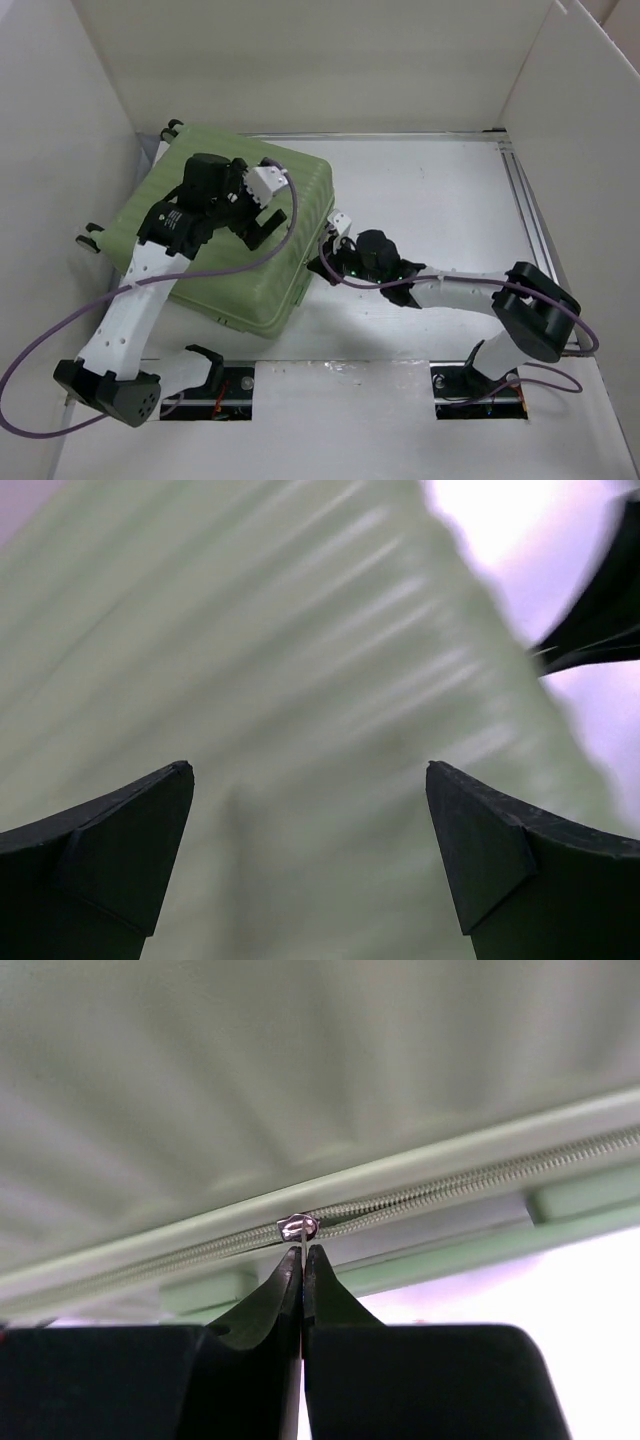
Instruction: Pack the luggage
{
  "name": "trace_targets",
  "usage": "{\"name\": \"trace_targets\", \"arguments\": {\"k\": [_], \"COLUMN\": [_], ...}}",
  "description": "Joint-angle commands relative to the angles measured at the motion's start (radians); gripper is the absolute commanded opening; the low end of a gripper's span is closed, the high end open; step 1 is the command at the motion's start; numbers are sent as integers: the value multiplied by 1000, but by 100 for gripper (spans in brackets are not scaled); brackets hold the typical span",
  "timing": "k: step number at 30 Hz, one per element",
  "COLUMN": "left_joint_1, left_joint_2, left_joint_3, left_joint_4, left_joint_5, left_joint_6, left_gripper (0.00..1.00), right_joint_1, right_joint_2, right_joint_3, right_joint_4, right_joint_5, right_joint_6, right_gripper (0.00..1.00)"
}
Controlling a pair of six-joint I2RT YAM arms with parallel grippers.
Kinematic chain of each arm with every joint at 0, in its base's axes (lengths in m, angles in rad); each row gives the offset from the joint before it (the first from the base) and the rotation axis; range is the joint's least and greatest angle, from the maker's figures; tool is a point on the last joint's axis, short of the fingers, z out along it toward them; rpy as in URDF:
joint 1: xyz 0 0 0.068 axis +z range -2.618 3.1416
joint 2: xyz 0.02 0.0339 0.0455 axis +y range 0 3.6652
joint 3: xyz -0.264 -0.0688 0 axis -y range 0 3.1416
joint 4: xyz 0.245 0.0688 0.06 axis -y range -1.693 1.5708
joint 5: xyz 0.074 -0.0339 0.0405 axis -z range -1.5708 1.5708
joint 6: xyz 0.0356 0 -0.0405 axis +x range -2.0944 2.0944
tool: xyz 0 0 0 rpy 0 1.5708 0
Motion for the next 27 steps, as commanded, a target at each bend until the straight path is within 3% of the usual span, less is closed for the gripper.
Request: {"name": "trace_targets", "arguments": {"k": [1, 2, 4, 6, 7, 8, 9, 10, 16, 20, 22, 26, 27], "left_joint_1": [85, 123, 218, 379, 424, 488, 503, 525, 647, 766, 882, 1102, 1115], "left_joint_2": [-35, -36, -81, -124, -146, -179, -189, -201, -246, -255, -240, -189, -172], "left_joint_3": [36, 36, 39, 1, -46, -71, -94, -137, -234, -311, -332, -430, -449], "left_joint_4": [71, 71, 81, 94, 109, 109, 98, 82, 45, 132, 120, 129, 146], "left_joint_5": [-231, -277, -313, -361, -391, -432, -560, -628, -878, -992, -954, -625, -519], "left_joint_6": [-139, -162, -187, -187, -175, -174, -174, -174, -184, -77, -67, -49, -49], "left_gripper": [100, 99, 77, 48, 25, 20, 15, 4, 0, 0, 0, 0, 0], "right_joint_1": [-71, -71, -71, -84, -106, -116, -125, -145, -189, -200, -200, -200, -200], "right_joint_2": [-61, -61, -61, -71, -71, -71, -71, -71, -71, -71, -71, -62, -62], "right_joint_3": [97, 97, 72, 63, 52, 52, 52, 64, 98, 135, 146, 155, 155], "right_joint_4": [85, 85, 85, 85, 85, 85, 85, 73, 33, -3, -15, -15, -15], "right_joint_5": [54, 54, 41, 54, 54, 40, 29, 0, -78, -135, -147, -182, -192], "right_joint_6": [-45, -45, -45, -23, -23, -23, -23, -23, -34, -43, -52, -65, -74], "right_gripper": [0, 0, 0, 0, 0, 0, 0, 0, 0, 0, 0, 0, 0]}}
